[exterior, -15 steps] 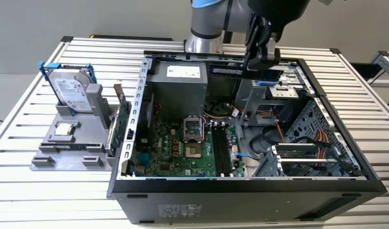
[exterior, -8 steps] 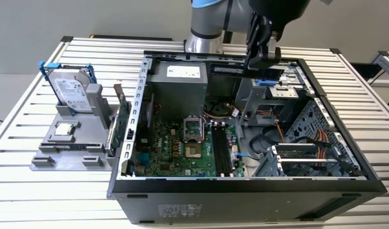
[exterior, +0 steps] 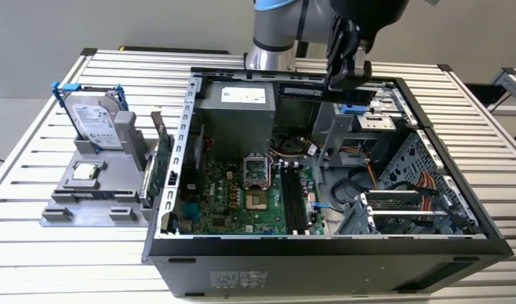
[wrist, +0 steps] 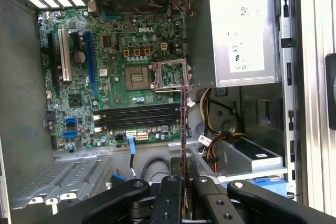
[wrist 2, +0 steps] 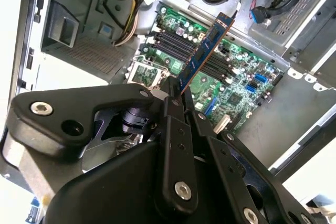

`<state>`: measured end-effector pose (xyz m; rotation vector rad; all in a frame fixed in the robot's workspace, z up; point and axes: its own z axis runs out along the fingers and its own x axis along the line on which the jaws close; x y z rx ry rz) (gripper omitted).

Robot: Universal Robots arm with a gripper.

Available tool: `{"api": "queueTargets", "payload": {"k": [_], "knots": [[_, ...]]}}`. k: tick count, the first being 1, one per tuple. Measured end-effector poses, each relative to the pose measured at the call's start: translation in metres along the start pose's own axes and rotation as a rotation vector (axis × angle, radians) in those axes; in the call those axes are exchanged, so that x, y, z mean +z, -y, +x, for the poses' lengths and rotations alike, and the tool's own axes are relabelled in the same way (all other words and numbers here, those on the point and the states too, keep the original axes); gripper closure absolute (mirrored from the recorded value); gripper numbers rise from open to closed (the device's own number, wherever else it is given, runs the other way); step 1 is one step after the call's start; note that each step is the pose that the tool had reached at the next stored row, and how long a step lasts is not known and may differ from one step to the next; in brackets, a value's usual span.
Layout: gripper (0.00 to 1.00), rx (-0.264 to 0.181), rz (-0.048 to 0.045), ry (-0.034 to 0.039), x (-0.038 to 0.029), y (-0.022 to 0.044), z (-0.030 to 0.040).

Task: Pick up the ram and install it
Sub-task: 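Insert the ram into the slot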

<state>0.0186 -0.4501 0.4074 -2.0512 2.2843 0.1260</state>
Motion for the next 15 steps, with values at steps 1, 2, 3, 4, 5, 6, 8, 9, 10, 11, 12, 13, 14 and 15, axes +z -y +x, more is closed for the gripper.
{"api": "queueTargets", "payload": {"k": [1, 2, 3, 4, 5, 6, 8, 9, 10, 11, 12, 13, 14, 15], "knots": [[1.0, 0.0, -0.0001, -0.0001, 0.0, 0.0, -0.0002], [1.0, 0.0, -0.0001, 0.0, 0.0, 0.0, -0.0002], [1.0, 0.0, -0.0001, 0.0, 0.0, 0.0, -0.0002], [1.0, 0.0, 0.0, 0.0, 0.0, 0.0, -0.0005], [1.0, 0.0, 0.0, 0.0, 0.0, -0.0001, -0.0007], [1.0, 0.0, -0.0001, -0.0001, 0.0, -0.0001, -0.0007], [1.0, 0.0, -0.0001, -0.0001, 0.0, 0.0, -0.0008], [1.0, 0.0, -0.0001, 0.0, 0.0001, 0.0, -0.0008], [1.0, 0.0, -0.0001, 0.0, 0.0001, 0.0, -0.0008], [1.0, 0.0, 0.0, 0.0, 0.0001, 0.0, -0.0008], [1.0, 0.0, 0.0, 0.0, 0.0001, 0.0, -0.0008], [1.0, 0.0, -0.0001, 0.0, 0.0001, 0.0, -0.0008], [1.0, 0.0, 0.0, 0.0, 0.0001, 0.0, -0.0008], [1.0, 0.0, 0.0, 0.0, 0.0001, 0.0, -0.0008]]}}
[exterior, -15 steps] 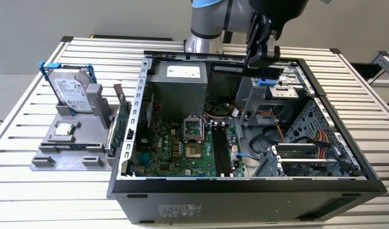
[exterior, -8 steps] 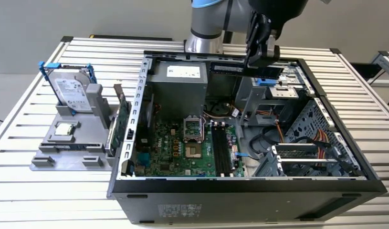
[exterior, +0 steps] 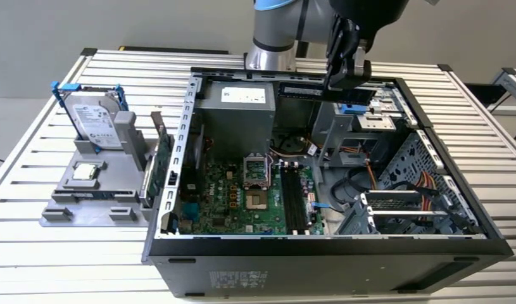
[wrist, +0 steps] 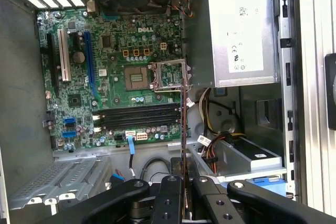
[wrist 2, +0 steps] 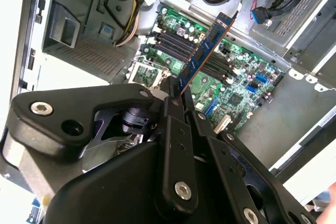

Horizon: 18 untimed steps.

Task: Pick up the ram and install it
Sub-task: 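Insert the ram into the slot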

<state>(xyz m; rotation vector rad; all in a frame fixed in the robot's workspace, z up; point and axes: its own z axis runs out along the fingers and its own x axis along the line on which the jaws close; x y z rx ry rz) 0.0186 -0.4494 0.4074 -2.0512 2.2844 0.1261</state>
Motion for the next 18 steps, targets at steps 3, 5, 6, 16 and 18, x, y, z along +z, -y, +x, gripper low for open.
{"api": "queueTargets", "payload": {"k": [3, 5, 6, 16, 18], "knots": [[1.0, 0.0, 0.0, 0.0, 0.0, 0.0, 0.0], [1.0, 0.002, 0.0002, 0.0001, 0.0, 0.0, 0.0], [1.0, 0.004, 0.0004, 0.0001, 0.0, -0.0001, 0.0], [1.0, 0.063, 0.0067, 0.001, 0.0, 0.0, 0.0], [1.0, 0.077, 0.0082, 0.0012, 0.0001, 0.0, 0.0]]}}
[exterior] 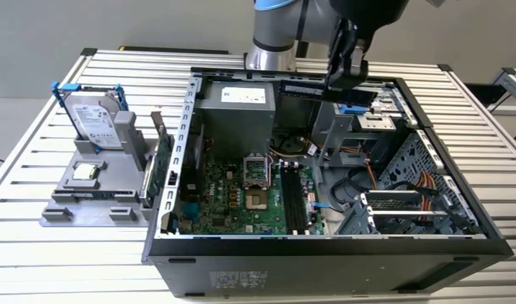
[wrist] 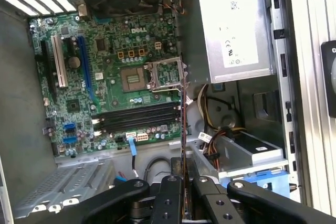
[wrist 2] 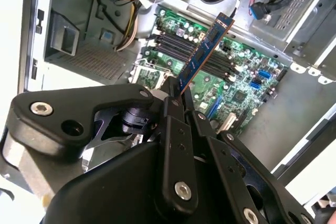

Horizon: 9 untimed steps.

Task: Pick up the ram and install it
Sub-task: 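Insert the ram into the slot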

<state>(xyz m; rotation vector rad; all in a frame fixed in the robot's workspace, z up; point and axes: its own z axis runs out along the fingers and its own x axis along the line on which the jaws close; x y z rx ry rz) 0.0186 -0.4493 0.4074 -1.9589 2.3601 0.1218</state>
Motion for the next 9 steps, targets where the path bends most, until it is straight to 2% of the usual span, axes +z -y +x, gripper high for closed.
{"api": "queueTargets", "payload": {"k": [9], "knots": [[1.0, 0.048, 0.0051, 0.0007, 0.0, -0.0003, 0.0001]]}}
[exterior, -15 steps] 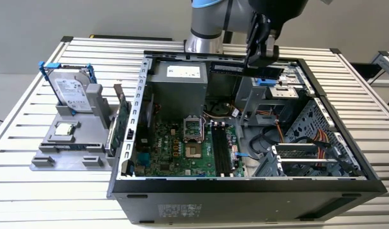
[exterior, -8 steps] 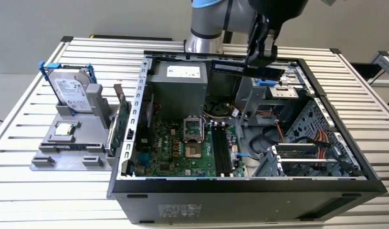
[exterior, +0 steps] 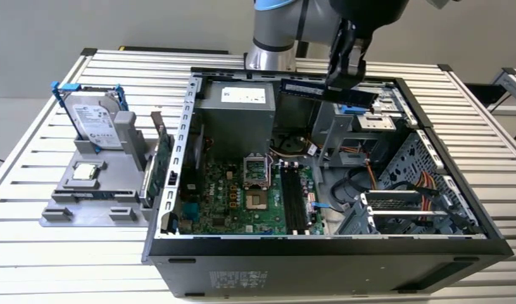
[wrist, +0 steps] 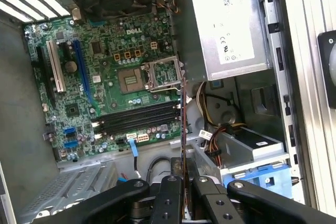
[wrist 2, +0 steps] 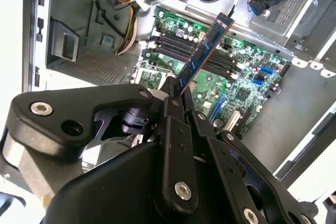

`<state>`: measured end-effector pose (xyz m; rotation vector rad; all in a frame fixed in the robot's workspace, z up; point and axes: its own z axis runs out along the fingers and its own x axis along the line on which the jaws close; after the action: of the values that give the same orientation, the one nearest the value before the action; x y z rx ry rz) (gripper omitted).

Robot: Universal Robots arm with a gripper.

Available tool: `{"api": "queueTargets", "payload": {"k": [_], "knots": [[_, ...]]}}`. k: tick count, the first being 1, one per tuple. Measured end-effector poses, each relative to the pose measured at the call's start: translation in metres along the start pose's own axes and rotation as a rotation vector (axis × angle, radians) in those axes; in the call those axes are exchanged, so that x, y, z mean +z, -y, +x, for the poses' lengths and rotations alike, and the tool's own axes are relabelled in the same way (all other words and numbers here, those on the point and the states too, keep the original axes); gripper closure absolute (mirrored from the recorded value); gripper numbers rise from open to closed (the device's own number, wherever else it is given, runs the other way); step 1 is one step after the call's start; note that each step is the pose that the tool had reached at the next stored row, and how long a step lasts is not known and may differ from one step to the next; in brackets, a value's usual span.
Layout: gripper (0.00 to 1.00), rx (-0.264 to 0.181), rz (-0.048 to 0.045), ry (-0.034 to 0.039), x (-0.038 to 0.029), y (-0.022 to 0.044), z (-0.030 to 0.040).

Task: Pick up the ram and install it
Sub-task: 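Insert the ram into the slot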

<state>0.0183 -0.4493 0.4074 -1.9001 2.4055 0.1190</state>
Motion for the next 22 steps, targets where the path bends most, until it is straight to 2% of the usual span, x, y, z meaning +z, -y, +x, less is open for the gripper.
{"api": "queueTargets", "payload": {"k": [22], "knots": [[1.0, 0.113, 0.0121, 0.0017, 0.0, -0.0014, 0.0003]]}}
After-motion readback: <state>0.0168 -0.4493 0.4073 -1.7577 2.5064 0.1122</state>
